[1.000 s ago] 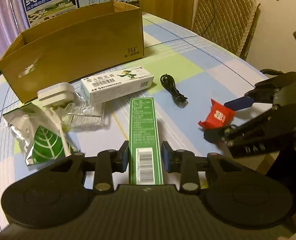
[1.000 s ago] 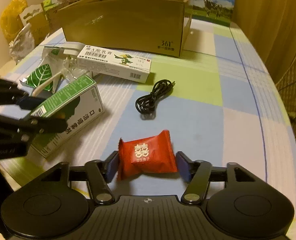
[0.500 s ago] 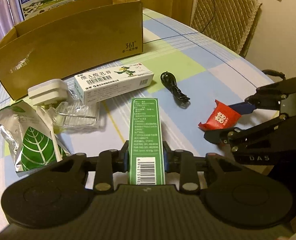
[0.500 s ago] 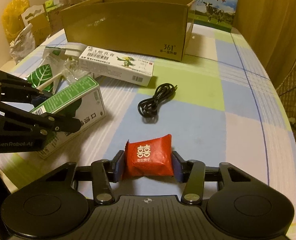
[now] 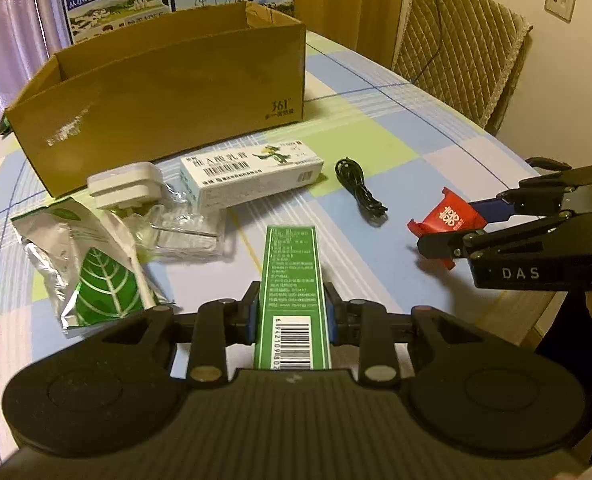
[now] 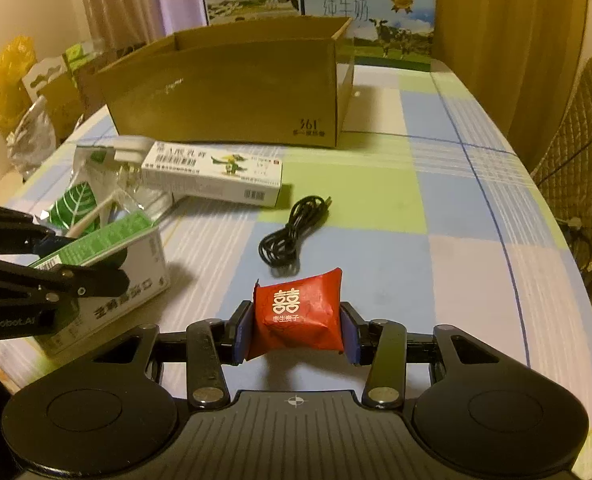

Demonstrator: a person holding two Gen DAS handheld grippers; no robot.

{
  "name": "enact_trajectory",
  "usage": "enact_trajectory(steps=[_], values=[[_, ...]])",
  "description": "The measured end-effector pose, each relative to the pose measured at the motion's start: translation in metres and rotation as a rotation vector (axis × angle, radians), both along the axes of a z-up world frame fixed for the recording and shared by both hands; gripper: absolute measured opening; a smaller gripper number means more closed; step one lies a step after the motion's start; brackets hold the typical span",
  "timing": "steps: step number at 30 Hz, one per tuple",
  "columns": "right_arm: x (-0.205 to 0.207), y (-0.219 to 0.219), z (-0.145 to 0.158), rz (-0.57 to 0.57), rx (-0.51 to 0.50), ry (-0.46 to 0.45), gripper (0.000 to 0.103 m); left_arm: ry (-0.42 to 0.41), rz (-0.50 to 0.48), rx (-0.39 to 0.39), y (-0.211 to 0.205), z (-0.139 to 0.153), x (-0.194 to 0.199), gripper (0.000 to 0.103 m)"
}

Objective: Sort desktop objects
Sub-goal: 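Lift the green box and red candy with both grippers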

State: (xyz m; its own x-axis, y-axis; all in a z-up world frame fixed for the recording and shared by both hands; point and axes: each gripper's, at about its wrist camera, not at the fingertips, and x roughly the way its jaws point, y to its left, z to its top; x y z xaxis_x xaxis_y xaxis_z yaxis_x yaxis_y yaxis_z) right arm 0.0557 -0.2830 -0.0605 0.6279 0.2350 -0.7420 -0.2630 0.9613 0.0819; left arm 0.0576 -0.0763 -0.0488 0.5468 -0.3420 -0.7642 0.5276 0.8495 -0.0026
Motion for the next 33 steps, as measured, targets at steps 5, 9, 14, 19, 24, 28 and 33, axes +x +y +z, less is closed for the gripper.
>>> enact_trajectory(steps=[5,9,14,19,24,28,33], values=[[0.002,0.002,0.01,-0.019,0.029,-0.012,0.042,-0.019,0.013,-0.004,0.007,0.011,0.0,0.025],[0.004,0.006,0.019,-0.039,0.055,-0.026,0.042,-0.036,0.023,-0.006,0.013,0.019,0.001,0.025],[0.007,0.016,0.021,-0.025,0.047,-0.025,0.042,-0.024,0.04,-0.012,0.021,0.014,0.002,0.025],[0.008,0.022,0.013,-0.005,0.01,-0.006,0.042,0.021,0.031,-0.001,0.025,-0.002,-0.001,0.025],[0.008,0.022,0.01,-0.002,0.003,0.002,0.042,0.054,0.021,0.023,0.021,-0.014,0.0,0.025],[0.009,0.023,0.008,0.005,0.001,0.009,0.042,0.067,0.026,0.02,0.02,-0.018,0.005,0.026],[0.01,0.022,0.007,0.004,0.006,0.013,0.042,0.1,0.02,0.029,0.016,-0.025,0.012,0.026]])
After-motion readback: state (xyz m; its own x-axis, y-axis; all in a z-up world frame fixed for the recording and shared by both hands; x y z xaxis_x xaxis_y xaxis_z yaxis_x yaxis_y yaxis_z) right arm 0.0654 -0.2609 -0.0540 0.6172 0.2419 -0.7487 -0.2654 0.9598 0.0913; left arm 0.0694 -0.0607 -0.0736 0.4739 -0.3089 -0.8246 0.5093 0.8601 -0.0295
